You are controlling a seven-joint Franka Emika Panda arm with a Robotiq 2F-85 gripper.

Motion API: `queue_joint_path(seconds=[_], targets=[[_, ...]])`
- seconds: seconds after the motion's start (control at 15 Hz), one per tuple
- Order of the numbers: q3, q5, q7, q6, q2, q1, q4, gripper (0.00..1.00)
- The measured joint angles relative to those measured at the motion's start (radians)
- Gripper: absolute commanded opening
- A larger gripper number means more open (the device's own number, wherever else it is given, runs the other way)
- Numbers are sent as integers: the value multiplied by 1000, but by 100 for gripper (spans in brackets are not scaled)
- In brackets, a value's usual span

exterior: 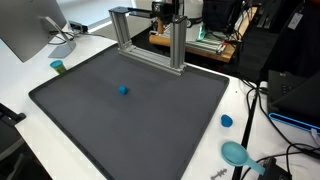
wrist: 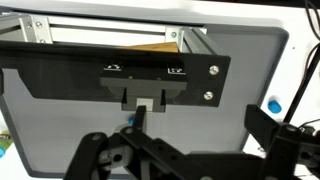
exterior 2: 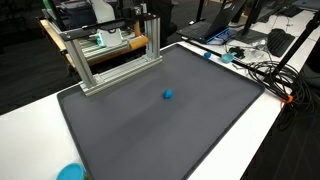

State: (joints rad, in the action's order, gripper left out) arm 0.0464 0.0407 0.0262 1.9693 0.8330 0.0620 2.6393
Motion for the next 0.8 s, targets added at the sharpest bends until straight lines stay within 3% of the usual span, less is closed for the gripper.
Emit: queue_joint_path(seconds=[0.47, 0.8], targets=[[-43, -31, -20, 43, -109, -63, 6, 100], [-44, -31, -22, 43, -118, -65, 6, 100]])
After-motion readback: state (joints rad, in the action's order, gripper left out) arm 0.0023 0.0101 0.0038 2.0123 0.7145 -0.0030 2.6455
